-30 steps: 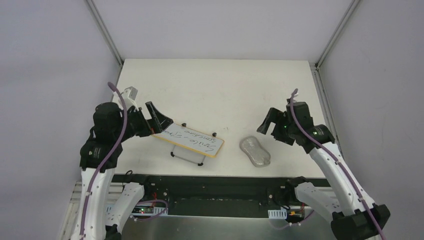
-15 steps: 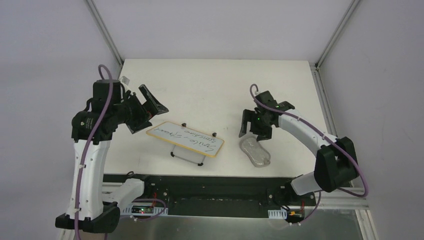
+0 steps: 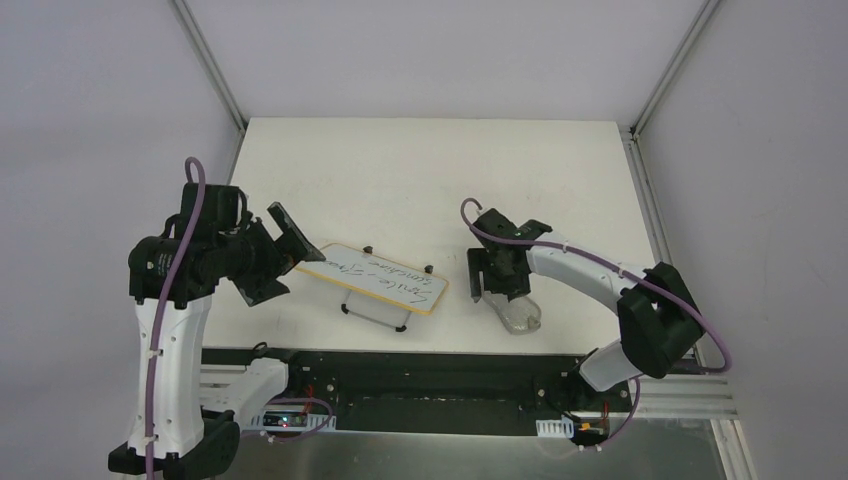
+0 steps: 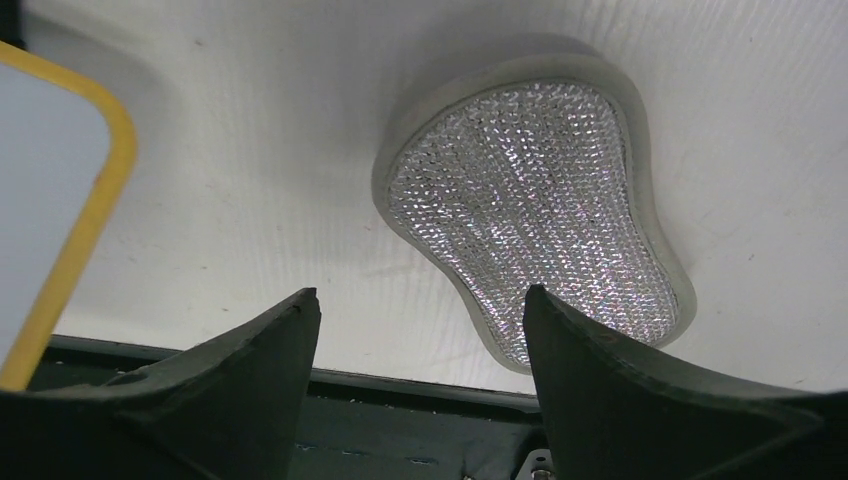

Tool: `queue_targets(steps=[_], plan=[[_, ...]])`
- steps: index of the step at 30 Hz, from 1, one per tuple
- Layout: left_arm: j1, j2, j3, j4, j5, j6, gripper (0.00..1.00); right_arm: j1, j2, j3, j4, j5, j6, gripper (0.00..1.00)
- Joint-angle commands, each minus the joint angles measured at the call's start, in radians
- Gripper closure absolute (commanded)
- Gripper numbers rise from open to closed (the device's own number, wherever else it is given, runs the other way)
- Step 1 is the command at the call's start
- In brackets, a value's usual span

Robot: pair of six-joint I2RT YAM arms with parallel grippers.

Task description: Erase the whiteboard

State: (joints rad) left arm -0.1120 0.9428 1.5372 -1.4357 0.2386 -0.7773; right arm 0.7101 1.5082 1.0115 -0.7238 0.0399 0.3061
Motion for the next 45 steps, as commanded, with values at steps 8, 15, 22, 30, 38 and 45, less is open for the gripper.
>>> queue_targets(steps=[8,15,22,30,38,45], plan=[[-0.005,-0.072,-0.129,0.017,0.055,-0.062,0.16,0.043,0.025,-0.042,0.045,0.13,0.045,0.26],[-0.005,-0.112,-0.214,0.008,0.026,-0.081,0.23,-0.015,-0.013,0.123,0.046,0.014,0.057,0.14],[-0.005,-0.174,-0.244,-0.153,-0.191,-0.075,0.44,-0.099,0.181,0.302,0.049,-0.164,0.043,0.21],[-0.005,-0.239,-0.395,-0.13,-0.156,-0.058,0.52,-0.124,0.396,0.496,0.088,-0.478,0.11,0.27],[-0.005,-0.218,-0.486,-0.038,-0.037,-0.038,0.48,-0.089,0.554,0.618,0.037,-0.505,0.062,0.39],[-0.005,-0.2,-0.496,-0.012,-0.041,-0.046,0.49,-0.085,0.605,0.598,0.001,-0.452,0.279,0.4]])
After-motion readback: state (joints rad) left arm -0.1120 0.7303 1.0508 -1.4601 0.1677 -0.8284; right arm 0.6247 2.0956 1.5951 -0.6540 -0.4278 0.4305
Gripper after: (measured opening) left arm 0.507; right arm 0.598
